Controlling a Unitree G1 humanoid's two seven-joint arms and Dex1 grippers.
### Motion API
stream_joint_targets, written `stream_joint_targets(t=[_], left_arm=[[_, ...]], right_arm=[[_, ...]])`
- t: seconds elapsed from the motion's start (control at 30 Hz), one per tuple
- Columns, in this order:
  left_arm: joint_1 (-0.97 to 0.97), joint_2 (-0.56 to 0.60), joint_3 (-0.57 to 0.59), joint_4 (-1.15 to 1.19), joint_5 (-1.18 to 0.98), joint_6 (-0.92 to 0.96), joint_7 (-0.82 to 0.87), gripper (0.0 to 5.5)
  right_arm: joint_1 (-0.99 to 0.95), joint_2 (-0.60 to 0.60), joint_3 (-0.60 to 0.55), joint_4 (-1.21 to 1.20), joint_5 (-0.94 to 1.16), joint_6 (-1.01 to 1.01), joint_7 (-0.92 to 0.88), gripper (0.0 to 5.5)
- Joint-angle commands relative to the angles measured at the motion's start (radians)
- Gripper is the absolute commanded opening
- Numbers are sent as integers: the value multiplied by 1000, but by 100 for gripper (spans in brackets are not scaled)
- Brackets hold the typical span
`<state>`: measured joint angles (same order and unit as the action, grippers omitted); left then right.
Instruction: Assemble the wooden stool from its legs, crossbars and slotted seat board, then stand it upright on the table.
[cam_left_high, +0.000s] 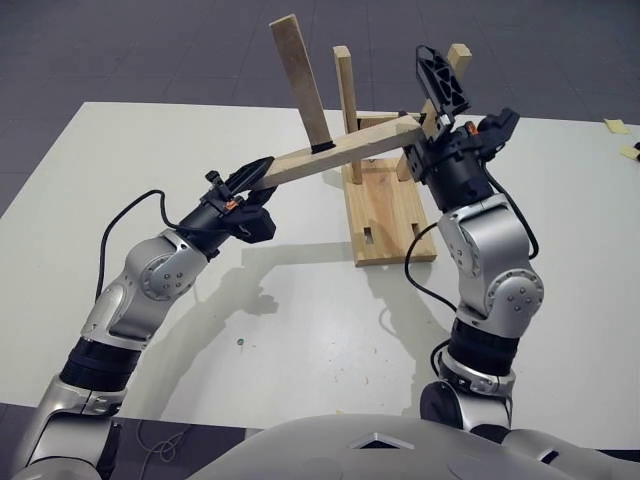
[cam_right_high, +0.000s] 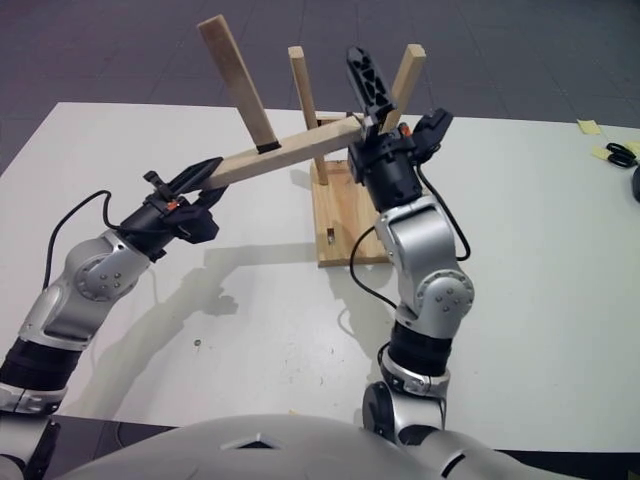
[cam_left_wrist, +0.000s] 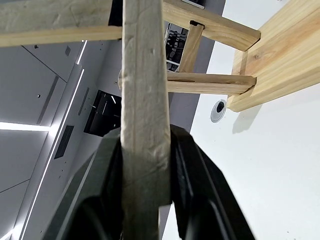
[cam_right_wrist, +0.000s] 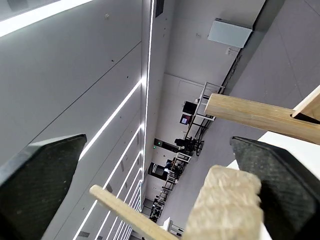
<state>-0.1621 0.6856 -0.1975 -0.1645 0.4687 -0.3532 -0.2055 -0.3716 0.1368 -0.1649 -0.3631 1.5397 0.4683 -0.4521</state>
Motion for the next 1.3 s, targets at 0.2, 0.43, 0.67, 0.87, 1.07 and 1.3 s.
stream_joint_targets(t=[0.2, 0.43, 0.67, 0.87, 1.07, 1.3], left_arm=[[-14, -30, 5, 4, 29, -7, -22, 102], [-18, -44, 7, 16, 46, -1, -31, 102], [-24, -60, 3, 16, 62, 13, -39, 102], [-24, -67, 0, 14, 82, 18, -41, 102], [-26, -74, -6, 0, 129, 6, -24, 138], [-93, -88, 81, -18, 148, -8, 83, 251]], right_arm=[[58, 117, 89, -17, -65, -108, -212, 362], [75, 131, 153, -74, -95, -162, -342, 263], [114, 150, 208, -95, -69, -207, -396, 154], [97, 157, 197, -102, -78, -273, -402, 114], [77, 145, 171, -97, -103, -324, -423, 113], [24, 53, 76, -58, -106, -348, -429, 102]])
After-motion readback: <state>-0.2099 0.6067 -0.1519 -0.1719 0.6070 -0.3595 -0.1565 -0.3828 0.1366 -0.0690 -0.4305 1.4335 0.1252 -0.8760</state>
